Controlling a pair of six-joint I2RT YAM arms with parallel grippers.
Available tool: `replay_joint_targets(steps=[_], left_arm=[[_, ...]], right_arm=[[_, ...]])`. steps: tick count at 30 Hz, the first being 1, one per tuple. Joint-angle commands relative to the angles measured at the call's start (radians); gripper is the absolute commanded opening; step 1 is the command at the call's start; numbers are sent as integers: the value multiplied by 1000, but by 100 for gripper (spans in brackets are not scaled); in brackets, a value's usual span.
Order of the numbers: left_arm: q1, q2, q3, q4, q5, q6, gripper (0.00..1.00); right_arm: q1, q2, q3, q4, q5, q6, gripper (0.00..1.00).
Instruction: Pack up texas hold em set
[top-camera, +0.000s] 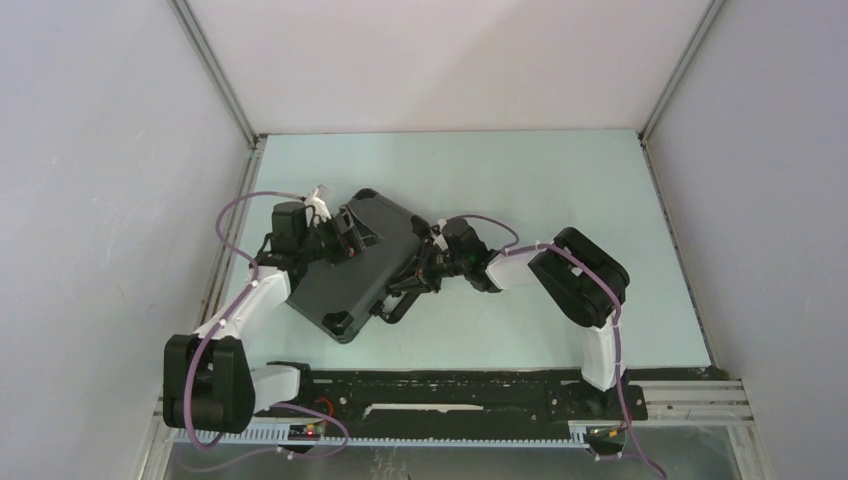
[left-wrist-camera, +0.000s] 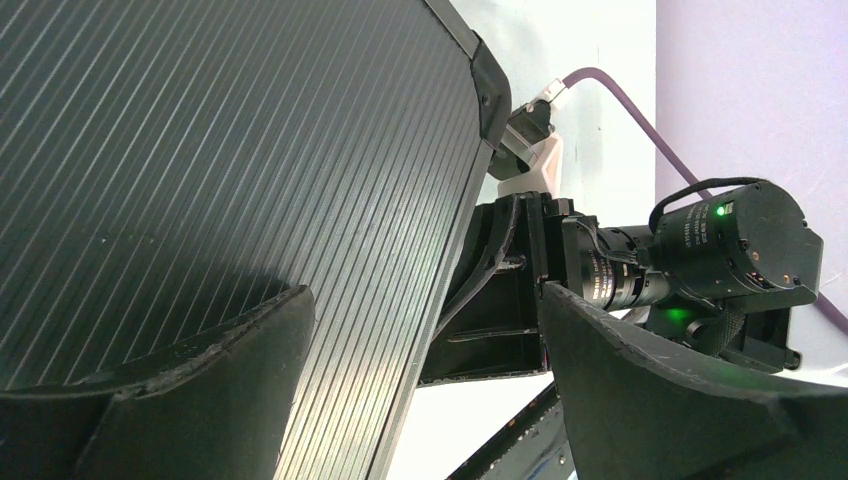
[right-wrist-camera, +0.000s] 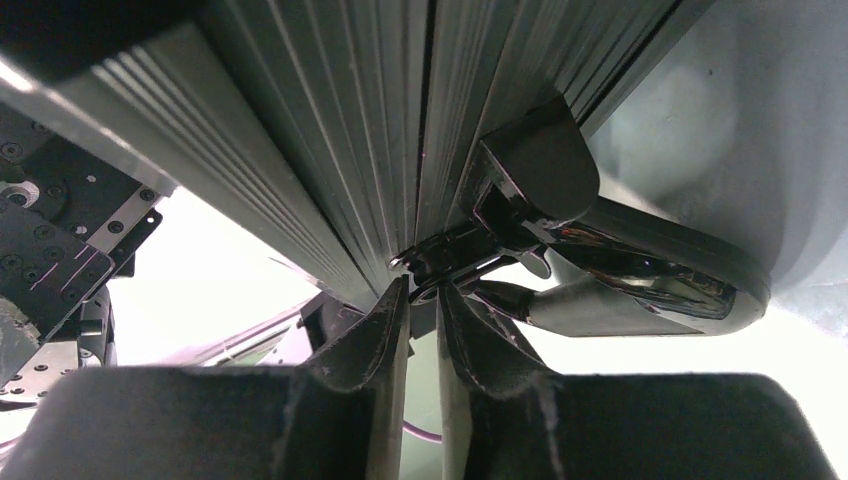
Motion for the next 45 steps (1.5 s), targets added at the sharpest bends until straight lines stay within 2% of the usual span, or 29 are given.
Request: replay_joint_targets(steps=[1,4,10,19,21,24,27,29,32,38,41,43,45], left_arm=[[6,58,-79,-228,-100,30,93],[7,60,-80,-228,-97,30,93],[9,57,-79,-226,-93,31,94],[14,57,-81,-220,-83,29,94],[16,55,-82,-219,-83,28,94],[18,55,-83,-218,-82,28,94],[20,55,-83,-218,-83,28,94],[19,54,-84,-218,-82,28,94],[20,56,-84,-217,-81,28,94],[19,56,-85,-217,-82,26,94],[19,58,-85,-217,-83,26,94],[19,58,-88,-217,-84,25,93],[16,53,-94,-215,-85,21,93]], right_arm=[[-3,-33,87,159,63,-28,25],[1,-41,88,196,82,-2,30],[0,-40,85,249,108,53,28],[3,-107,88,153,167,56,31],[4,-116,87,133,177,55,38],[7,-120,88,166,173,78,39],[10,-145,94,170,198,69,37],[11,-140,133,102,201,41,29],[18,-118,148,141,184,79,14],[39,-133,150,145,205,40,13],[32,-157,167,99,208,11,17],[32,-172,192,29,220,-14,29],[35,-184,193,2,227,-22,34]])
